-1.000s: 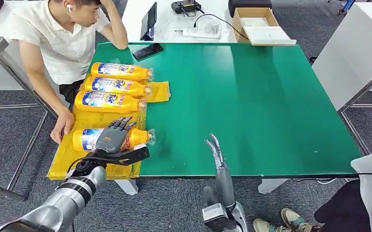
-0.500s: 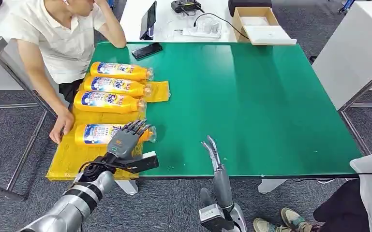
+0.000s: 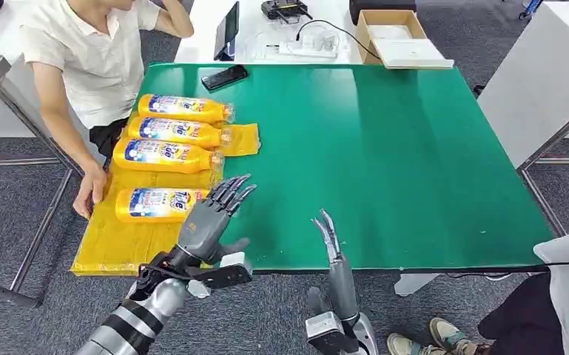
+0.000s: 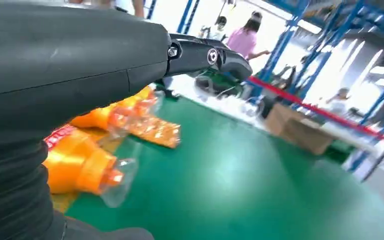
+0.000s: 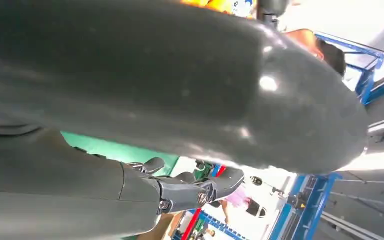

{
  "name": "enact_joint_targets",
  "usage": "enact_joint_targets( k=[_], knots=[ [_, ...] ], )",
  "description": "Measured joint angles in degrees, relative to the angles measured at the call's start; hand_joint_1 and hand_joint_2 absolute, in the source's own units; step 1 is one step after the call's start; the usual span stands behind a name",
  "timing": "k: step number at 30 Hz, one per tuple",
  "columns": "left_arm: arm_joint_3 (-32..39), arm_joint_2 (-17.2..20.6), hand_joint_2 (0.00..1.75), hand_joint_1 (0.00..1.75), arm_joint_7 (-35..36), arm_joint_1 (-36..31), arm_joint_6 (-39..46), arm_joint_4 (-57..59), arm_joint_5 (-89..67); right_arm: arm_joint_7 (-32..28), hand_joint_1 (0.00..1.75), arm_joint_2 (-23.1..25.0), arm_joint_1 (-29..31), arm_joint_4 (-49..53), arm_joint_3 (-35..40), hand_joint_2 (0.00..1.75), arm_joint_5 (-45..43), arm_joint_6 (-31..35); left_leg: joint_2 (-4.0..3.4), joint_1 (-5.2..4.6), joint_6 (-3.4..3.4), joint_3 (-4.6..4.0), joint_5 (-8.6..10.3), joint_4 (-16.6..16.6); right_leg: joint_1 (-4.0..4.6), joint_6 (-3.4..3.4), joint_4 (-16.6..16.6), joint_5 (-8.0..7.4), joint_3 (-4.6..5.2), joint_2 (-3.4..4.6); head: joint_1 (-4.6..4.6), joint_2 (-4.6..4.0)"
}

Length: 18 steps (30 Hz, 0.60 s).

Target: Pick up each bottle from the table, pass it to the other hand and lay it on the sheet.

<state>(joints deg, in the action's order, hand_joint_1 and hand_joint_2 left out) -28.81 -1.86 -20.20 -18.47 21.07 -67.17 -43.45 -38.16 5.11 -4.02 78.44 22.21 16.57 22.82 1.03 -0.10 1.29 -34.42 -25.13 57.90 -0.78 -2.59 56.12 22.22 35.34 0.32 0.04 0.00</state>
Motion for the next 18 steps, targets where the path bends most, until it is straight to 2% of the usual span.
enact_joint_targets(
  k=[10, 13, 15, 18],
  knots=[
    [-0.8, 0.5, 1.75, 0.00, -0.6, 1.8, 0.1, -4.3, 1.2, 0.0, 0.00, 0.0, -0.1, 0.0, 0.0, 0.00, 0.0, 0.2, -0.02, 0.00, 0.00, 0.00, 0.00, 0.0, 0.00, 0.00, 0.0, 0.00, 0.00, 0.01, 0.00, 0.00],
    [-0.6, -0.1, 1.75, 0.00, -5.5, 3.8, 0.3, -6.9, 12.4, 0.0, 0.00, 0.0, -0.3, 0.0, 0.0, 0.00, -1.3, 0.7, -0.04, 0.00, 0.00, 0.00, 0.00, 0.0, 0.00, 0.00, 0.0, 0.00, 0.00, 0.01, 0.00, 0.00],
    [0.0, -1.4, 1.75, 0.00, -8.1, 6.3, -3.0, -10.1, 27.5, 0.0, 0.00, 0.0, -0.8, 0.6, 0.2, 0.00, -5.3, 0.5, -0.03, -0.01, 0.00, -0.01, -0.02, 0.0, -0.01, 0.00, 0.0, 0.01, 0.01, 0.01, -0.02, 0.00],
    [0.8, -3.9, 1.75, 0.00, -7.9, 10.8, -9.1, -15.4, 47.8, 0.0, 0.00, 0.1, -2.5, 4.7, 0.5, 0.00, -11.3, -3.1, -0.04, -0.02, 0.02, -0.04, -0.12, 0.0, -0.02, -0.12, 0.0, 0.10, 0.01, 0.01, 0.00, -0.02]
  ],
)
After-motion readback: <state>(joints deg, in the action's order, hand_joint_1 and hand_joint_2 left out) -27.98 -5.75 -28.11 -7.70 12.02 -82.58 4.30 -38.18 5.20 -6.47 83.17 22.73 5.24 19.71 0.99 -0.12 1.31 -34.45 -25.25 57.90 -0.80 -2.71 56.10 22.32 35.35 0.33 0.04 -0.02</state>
